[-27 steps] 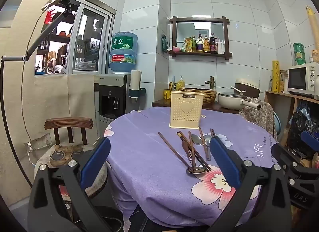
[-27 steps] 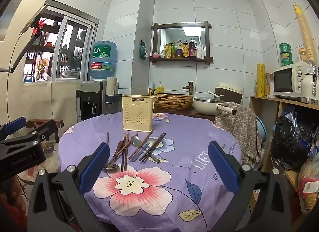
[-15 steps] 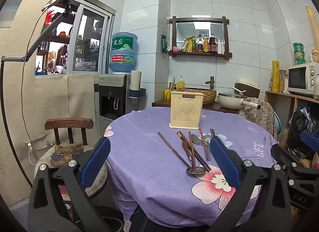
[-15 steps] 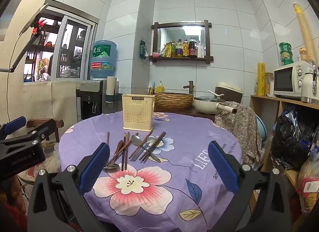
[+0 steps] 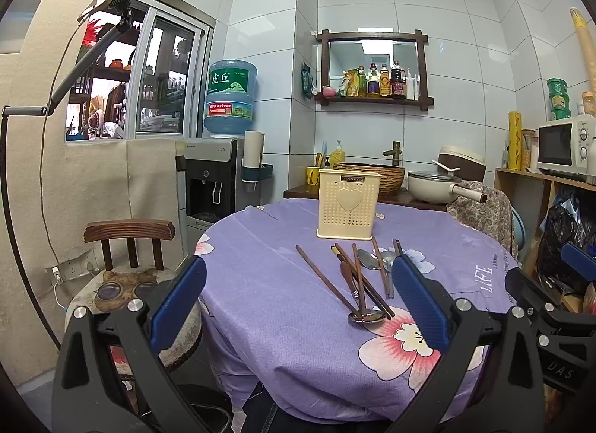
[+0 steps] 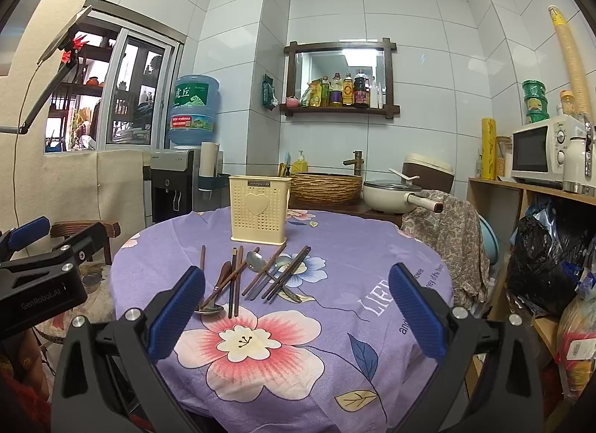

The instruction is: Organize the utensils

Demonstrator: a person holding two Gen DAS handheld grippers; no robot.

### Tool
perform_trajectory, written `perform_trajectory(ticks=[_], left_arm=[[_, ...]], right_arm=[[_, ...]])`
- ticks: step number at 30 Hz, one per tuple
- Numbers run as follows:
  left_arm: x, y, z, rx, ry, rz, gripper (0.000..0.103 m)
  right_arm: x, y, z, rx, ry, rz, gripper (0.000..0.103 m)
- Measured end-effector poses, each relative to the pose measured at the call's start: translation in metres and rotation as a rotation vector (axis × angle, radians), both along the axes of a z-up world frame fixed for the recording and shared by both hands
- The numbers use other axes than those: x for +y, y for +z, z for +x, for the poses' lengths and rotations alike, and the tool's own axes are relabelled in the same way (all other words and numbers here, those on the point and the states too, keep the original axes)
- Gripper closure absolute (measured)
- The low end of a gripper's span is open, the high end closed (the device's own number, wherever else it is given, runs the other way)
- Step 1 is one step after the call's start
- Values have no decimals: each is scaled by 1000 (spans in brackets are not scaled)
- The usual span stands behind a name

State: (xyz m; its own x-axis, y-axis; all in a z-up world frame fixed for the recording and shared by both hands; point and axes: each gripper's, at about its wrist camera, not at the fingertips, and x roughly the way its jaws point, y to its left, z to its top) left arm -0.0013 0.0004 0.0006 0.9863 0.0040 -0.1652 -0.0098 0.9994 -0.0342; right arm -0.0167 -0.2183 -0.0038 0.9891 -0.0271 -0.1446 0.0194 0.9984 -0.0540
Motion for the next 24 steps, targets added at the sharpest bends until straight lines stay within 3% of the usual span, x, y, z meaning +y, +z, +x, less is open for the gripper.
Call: perform_trajectory(ticks=[24], left_arm=[[-1, -2, -2, -5, 5, 5, 5]], right_arm=[[3, 0, -2, 1, 1, -2, 6]])
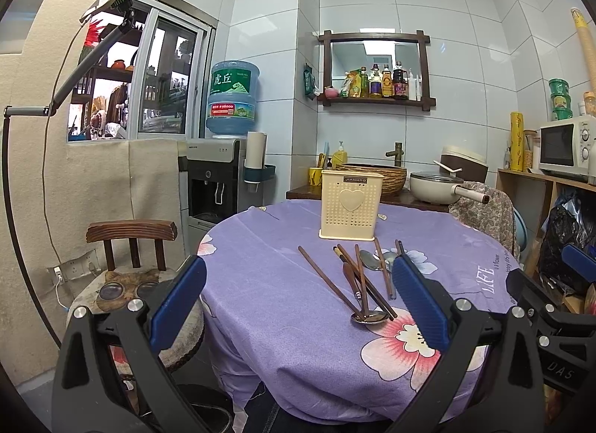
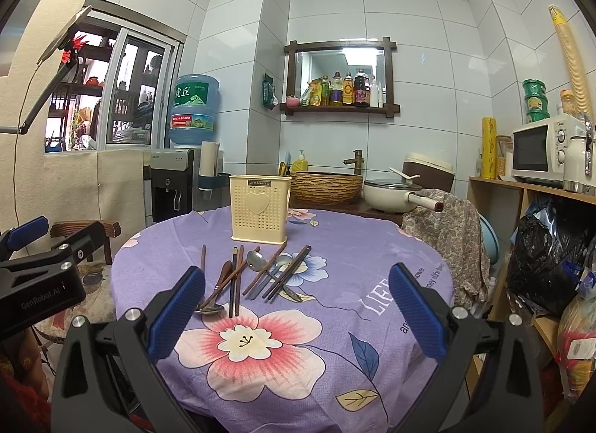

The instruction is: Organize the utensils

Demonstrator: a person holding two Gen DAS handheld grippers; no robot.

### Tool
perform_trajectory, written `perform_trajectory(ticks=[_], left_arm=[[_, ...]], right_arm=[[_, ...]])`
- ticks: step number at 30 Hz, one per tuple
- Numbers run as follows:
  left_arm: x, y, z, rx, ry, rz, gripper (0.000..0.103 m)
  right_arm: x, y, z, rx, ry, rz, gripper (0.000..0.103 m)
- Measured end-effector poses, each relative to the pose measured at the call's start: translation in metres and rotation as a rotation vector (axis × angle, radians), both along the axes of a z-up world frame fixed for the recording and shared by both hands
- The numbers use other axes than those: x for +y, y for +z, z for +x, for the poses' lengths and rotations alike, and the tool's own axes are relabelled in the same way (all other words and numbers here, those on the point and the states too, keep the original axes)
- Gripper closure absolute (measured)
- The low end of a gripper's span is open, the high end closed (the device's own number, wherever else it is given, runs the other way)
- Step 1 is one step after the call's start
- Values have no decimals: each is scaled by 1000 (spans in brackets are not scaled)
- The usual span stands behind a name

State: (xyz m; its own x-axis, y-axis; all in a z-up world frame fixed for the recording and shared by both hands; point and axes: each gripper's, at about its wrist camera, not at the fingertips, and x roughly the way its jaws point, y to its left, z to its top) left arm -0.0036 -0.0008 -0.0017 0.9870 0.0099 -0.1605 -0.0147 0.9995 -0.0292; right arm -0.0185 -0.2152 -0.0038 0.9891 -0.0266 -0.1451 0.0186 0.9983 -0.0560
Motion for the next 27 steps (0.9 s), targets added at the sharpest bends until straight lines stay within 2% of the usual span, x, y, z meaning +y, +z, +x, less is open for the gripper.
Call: perform_trajectory(ticks=[27], left_arm=[[1, 2, -1, 7, -1, 1, 5]], right_arm=[[0, -1, 0, 3, 1, 0, 6]])
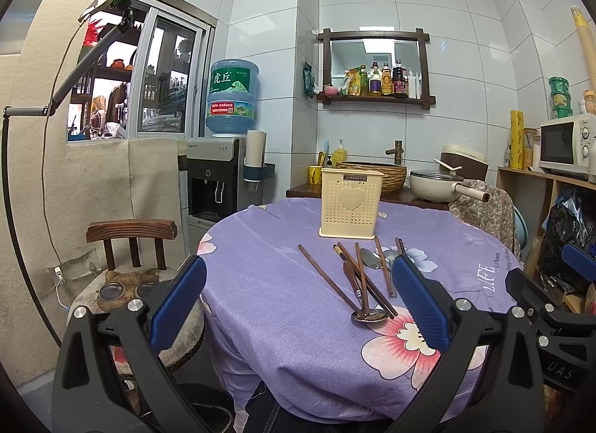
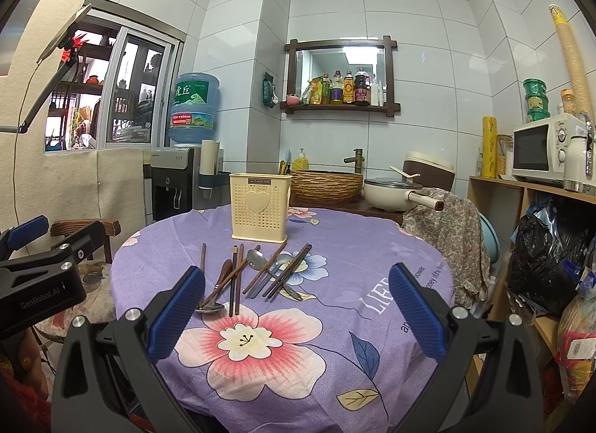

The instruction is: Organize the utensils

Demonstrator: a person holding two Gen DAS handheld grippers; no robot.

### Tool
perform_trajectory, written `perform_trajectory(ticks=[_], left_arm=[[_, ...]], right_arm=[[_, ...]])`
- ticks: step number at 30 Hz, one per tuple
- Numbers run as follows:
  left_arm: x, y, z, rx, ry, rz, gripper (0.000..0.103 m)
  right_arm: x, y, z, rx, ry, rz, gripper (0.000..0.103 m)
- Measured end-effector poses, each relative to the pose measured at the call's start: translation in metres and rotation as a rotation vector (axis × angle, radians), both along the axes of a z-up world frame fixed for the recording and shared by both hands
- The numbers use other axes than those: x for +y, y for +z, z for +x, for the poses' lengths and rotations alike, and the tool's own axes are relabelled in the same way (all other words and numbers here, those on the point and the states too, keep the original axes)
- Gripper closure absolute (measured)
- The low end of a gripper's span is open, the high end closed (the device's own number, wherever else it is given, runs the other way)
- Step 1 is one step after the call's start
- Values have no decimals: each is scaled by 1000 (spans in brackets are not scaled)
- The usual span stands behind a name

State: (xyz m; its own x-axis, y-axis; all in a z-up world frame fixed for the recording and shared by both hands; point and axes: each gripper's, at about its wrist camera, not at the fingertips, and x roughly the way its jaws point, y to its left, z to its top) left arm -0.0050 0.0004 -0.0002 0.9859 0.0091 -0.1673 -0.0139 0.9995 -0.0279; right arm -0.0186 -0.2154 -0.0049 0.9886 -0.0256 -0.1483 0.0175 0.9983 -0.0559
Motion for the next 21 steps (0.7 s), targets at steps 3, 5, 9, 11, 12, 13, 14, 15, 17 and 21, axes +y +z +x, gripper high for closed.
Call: perform_trajectory(ticks=[3, 5, 9, 11, 12, 13, 14, 15, 17, 21], left_arm=[[0, 0, -1, 1, 0, 0, 5], [0, 0, 0, 0, 0, 0, 5], [0, 0, 0, 1, 0, 0, 5], [1, 0, 0, 2, -1, 0, 5], [1, 0, 0, 2, -1, 0, 5], [1, 0, 0, 1, 0, 0, 5], [1, 0, 0, 1, 1, 0, 5], [1, 0, 0, 2, 0, 0, 5], [1, 0, 0, 3, 0, 0, 5], [2, -2, 3, 17, 1, -2, 5]], right_arm=[[0, 0, 0, 0, -1, 0, 6], [0, 0, 0, 0, 0, -1, 6], [0, 0, 0, 1, 0, 0, 6], [0, 0, 0, 0, -1, 0, 6], [0, 0, 0, 1, 0, 0, 6], [0, 1, 0, 1, 0, 0, 6], [0, 0, 0, 2, 1, 0, 6], [0, 0, 1, 2, 1, 0, 6], [0, -1, 0, 3, 1, 0, 6], [0, -5, 3, 19, 5, 4, 6]])
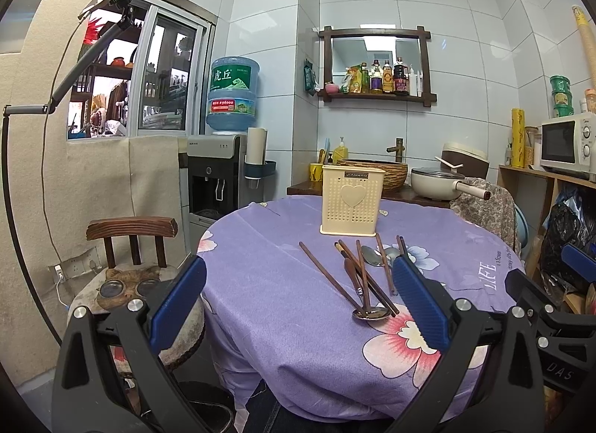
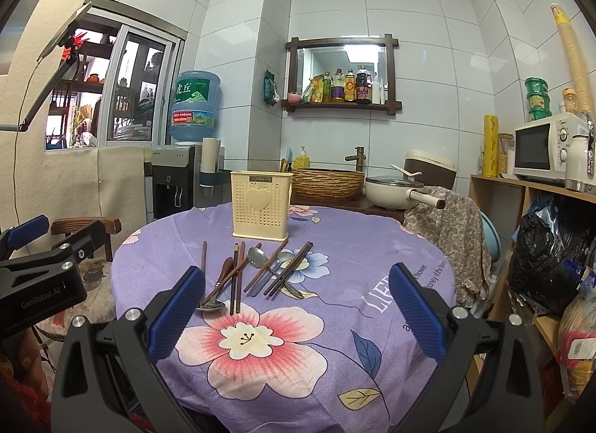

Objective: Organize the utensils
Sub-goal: 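Grasp a dark chopstick with the right tool while the left tool grasps a wooden chopstick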

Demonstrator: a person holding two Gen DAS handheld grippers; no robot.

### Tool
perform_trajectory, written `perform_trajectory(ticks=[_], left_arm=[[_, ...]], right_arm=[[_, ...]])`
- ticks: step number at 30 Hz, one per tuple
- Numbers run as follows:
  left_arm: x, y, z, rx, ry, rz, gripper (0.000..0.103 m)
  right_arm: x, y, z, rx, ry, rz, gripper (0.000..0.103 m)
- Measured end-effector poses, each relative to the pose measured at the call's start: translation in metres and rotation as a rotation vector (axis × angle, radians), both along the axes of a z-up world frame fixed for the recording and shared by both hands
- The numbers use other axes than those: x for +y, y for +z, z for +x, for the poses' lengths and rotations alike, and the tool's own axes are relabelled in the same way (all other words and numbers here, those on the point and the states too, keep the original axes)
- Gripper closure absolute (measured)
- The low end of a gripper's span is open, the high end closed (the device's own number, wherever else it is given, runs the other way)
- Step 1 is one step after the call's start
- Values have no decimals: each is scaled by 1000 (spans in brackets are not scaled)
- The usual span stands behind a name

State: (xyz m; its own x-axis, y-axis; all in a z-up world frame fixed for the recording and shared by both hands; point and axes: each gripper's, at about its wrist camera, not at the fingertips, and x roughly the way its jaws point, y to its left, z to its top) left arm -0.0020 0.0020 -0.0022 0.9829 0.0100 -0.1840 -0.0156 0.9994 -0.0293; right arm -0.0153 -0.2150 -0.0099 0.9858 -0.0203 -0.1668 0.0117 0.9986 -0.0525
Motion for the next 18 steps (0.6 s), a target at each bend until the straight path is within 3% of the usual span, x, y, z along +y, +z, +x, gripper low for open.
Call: perform_trajectory(ticks=[4, 9, 12, 18], left_arm=[[1, -7, 14, 60, -8, -13, 5], [4, -20, 65, 244, -6, -9, 5], [10, -26, 104, 361, -26, -4, 5], [12, -21, 167, 424, -51, 48, 5]], right_arm=[[1, -11, 22, 90, 27, 1, 6], [-5, -27, 67, 276, 91, 25, 6], [-16, -23, 95, 321, 90, 25, 6], [-38, -10, 157, 394, 112, 30, 9]])
